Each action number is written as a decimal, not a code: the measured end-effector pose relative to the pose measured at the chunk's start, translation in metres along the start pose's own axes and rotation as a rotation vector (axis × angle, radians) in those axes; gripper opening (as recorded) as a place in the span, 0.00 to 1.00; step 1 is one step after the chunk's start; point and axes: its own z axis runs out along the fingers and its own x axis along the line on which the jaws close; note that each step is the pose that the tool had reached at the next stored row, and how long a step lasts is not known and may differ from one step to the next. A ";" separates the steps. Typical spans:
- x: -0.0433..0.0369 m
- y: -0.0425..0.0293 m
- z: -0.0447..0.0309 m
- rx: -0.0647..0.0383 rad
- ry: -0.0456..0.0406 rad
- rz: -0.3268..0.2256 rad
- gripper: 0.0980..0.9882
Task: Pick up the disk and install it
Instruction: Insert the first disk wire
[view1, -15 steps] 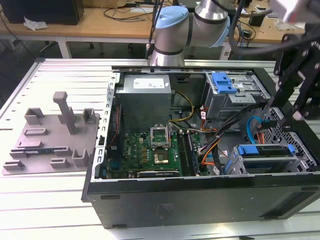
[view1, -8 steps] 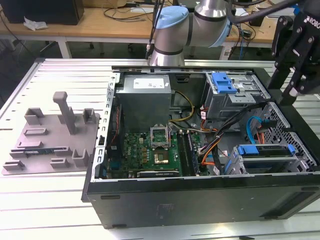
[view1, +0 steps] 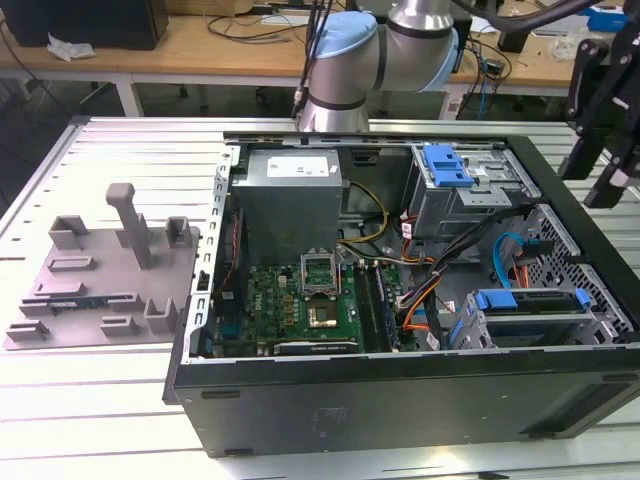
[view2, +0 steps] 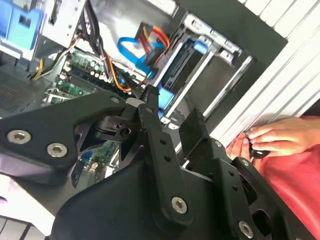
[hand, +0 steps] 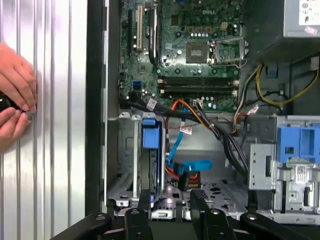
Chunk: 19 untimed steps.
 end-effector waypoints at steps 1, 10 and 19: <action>-0.0021 -0.0042 0.0003 0.000 0.0011 0.000 0.39; -0.0247 -0.0298 0.0103 -0.001 0.0225 0.011 0.39; -0.0279 -0.0298 0.0110 0.019 0.1288 0.027 0.39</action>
